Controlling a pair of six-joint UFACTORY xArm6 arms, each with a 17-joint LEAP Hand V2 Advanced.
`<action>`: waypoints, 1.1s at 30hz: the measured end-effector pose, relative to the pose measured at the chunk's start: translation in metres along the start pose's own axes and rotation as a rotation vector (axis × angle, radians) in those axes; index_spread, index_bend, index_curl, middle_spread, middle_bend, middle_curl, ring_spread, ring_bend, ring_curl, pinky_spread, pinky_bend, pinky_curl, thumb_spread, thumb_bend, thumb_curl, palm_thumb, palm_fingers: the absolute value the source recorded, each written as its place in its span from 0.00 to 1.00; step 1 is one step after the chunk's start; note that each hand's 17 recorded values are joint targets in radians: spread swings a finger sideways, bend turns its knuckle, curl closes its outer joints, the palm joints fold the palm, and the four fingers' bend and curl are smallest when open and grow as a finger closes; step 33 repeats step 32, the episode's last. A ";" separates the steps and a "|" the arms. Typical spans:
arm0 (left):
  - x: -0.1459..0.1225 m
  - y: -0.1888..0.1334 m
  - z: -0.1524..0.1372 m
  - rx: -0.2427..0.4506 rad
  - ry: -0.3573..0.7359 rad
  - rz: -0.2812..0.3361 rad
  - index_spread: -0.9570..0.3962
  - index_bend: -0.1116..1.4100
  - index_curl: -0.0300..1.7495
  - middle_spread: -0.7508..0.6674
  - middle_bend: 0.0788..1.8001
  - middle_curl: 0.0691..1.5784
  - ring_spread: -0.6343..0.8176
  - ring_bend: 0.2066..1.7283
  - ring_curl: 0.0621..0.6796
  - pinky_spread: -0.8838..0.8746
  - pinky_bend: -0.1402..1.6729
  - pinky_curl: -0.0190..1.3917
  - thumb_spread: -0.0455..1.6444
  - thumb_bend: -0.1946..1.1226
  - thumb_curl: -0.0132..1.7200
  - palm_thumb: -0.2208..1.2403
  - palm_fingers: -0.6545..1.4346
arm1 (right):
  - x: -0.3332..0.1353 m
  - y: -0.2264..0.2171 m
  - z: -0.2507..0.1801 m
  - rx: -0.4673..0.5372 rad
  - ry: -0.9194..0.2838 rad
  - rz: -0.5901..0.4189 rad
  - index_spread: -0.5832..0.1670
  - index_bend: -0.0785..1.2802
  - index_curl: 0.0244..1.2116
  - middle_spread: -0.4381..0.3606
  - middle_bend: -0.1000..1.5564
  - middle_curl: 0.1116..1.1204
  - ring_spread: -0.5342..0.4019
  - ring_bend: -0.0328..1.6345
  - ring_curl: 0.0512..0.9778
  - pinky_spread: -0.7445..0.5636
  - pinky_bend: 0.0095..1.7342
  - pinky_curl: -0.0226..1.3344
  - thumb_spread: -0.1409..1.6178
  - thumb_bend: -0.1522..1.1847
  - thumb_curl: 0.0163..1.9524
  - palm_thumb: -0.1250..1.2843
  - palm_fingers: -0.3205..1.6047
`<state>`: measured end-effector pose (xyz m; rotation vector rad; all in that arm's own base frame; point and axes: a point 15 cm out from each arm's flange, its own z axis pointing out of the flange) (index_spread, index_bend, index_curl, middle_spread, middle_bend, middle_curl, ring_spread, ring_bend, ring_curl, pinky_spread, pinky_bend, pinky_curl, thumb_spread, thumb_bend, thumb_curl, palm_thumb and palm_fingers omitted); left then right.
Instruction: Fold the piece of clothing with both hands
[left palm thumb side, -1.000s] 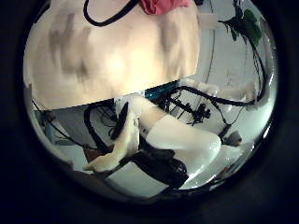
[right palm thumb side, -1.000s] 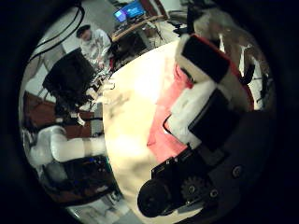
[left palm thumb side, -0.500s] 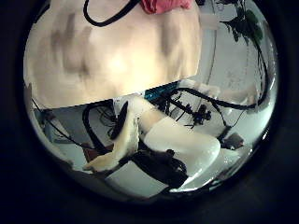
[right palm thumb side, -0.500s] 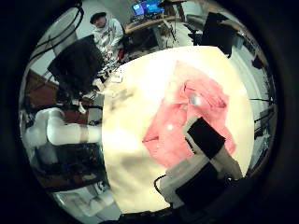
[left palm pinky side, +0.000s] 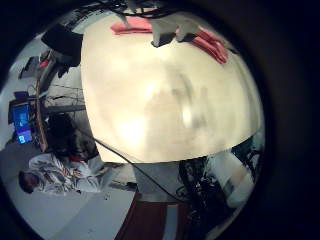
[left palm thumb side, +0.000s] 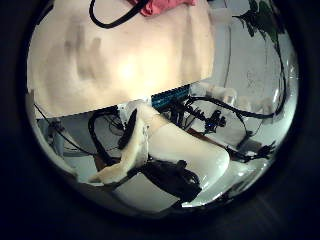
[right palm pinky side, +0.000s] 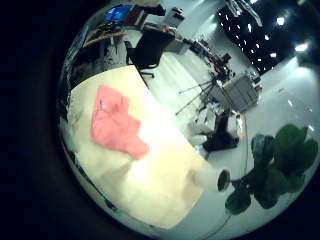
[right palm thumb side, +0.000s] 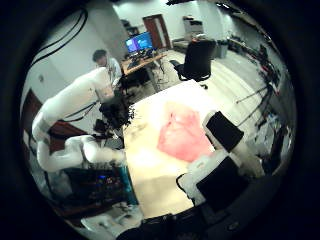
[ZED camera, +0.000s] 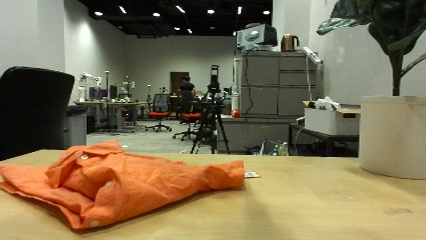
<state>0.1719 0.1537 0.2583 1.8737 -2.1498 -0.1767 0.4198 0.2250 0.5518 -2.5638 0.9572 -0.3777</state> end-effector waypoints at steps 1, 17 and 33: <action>0.004 0.004 -0.005 -0.003 0.002 -0.001 0.75 0.19 0.20 0.75 0.06 0.14 0.84 0.09 0.27 0.81 0.22 0.24 0.72 0.13 0.18 0.45 0.31 | 0.001 0.015 -0.007 -0.030 -0.005 0.028 0.17 0.20 0.31 0.42 0.19 0.24 0.66 0.29 0.25 0.86 0.24 0.30 0.77 0.20 0.35 0.91 0.24; 0.137 0.016 -0.045 -0.072 -0.058 0.054 0.75 0.19 0.21 0.75 0.06 0.14 0.82 0.08 0.27 0.80 0.21 0.24 0.71 0.13 0.19 0.43 0.34 | 0.002 0.255 -0.011 -0.422 -0.020 0.320 0.20 0.20 0.28 0.46 0.17 0.21 0.74 0.22 0.21 0.85 0.17 0.25 0.79 0.10 0.35 0.73 0.26; 0.133 0.024 -0.016 -0.074 0.017 -0.042 0.73 0.20 0.22 0.71 0.07 0.15 0.80 0.07 0.26 0.79 0.18 0.23 0.70 0.13 0.19 0.45 0.36 | 0.008 0.351 0.041 -0.650 -0.063 0.359 0.24 0.20 0.27 0.47 0.17 0.19 0.77 0.18 0.20 0.85 0.14 0.24 0.84 0.10 0.29 0.65 0.27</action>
